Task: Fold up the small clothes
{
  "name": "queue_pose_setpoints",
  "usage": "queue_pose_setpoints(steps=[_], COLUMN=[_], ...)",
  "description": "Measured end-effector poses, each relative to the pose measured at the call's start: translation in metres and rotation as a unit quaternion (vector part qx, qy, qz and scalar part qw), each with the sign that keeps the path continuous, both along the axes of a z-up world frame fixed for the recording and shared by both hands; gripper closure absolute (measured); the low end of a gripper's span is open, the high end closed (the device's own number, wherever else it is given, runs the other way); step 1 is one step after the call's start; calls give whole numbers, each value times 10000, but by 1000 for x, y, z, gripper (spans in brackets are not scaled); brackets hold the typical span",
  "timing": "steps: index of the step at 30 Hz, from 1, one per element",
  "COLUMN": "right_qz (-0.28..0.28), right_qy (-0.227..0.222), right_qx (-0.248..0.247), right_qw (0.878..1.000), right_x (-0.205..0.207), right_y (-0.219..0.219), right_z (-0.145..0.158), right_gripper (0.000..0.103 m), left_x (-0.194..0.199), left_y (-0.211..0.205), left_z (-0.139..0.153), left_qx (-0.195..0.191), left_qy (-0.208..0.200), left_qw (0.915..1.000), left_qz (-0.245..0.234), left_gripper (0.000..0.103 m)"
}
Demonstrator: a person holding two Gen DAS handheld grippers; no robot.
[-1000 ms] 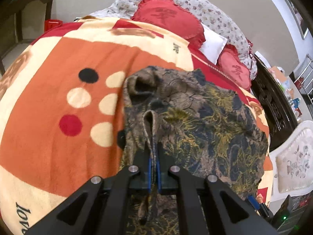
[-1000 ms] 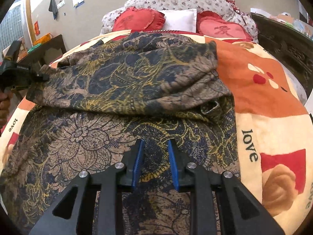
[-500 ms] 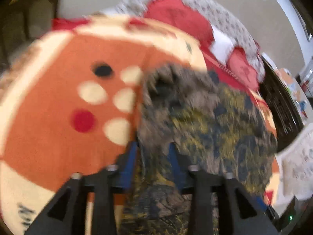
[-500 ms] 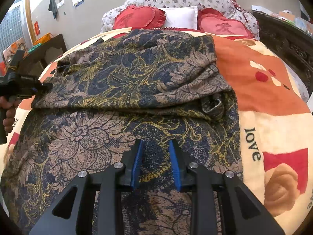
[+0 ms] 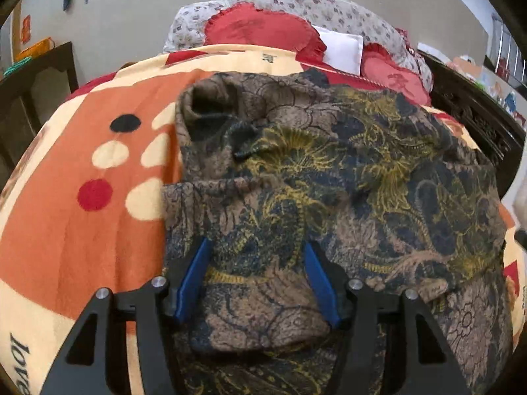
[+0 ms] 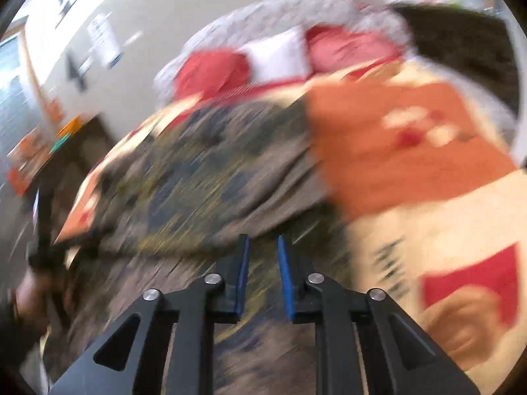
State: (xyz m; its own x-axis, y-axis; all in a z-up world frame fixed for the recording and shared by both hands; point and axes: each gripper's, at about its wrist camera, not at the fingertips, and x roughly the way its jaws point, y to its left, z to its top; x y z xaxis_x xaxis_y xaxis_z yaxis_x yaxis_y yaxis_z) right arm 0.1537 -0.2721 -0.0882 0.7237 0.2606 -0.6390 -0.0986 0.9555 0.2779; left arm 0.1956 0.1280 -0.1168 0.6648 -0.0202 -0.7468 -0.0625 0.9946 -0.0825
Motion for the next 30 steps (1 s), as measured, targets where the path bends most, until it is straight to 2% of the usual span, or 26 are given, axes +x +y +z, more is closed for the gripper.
queue_pose_setpoints(steps=[4, 6, 7, 8, 9, 11, 14, 16, 19, 20, 23, 26, 28, 29, 30], right_qz=[878, 1038, 1045, 1066, 1111, 1131, 1194, 1043, 833, 840, 665, -76, -488, -501, -518], right_qy=[-163, 85, 480, 550, 301, 424, 734, 799, 279, 331, 1003, 1156, 1599, 1664, 1518], right_qx=[-308, -672, -978, -1025, -949, -725, -879, -870, -547, -493, -828, -907, -1058, -947, -924], right_qw=[9955, 9923, 9885, 9875, 9888, 9900, 9862, 9875, 9946, 9947, 9893, 9891, 9802, 9802, 9827], right_x=[33, 50, 62, 62, 57, 52, 55, 62, 76, 86, 137, 168, 178, 177, 172], right_y=[22, 29, 29, 24, 19, 10, 14, 15, 16, 19, 28, 8, -8, -13, -17], right_z=[11, -2, -23, -34, -35, -37, -31, -13, 15, 15, -10, -24, -42, -46, -40], right_gripper=[86, 86, 87, 99, 100, 101, 101, 101, 101, 101, 103, 103, 103, 103, 103], left_x=[0, -1, -2, -4, -7, -11, -11, -10, -10, -9, -10, -11, -10, -11, -11], left_y=[-2, 0, 3, 6, 8, 16, 21, 19, 16, 16, 18, 18, 18, 18, 17], left_z=[0, 0, 0, 1, 1, 0, -1, -1, -2, -2, -3, -3, -3, -3, -3], left_qx=[16, -107, -165, -237, -296, -433, -570, -465, -372, -384, -445, -437, -467, -453, -458], left_qy=[-32, -66, -87, -131, -165, -214, -195, -174, -157, -154, -165, -162, -158, -162, -160], left_qw=[10000, 9999, 9998, 9996, 9994, 9988, 9980, 9986, 9990, 9990, 9987, 9987, 9986, 9987, 9987], left_qz=[-6, -12, -15, 5, 35, 122, 164, 175, 190, 192, 192, 193, 190, 177, 159], left_gripper=[40, 40, 40, 40, 40, 40, 40, 40, 40, 39, 40, 40, 39, 37, 36])
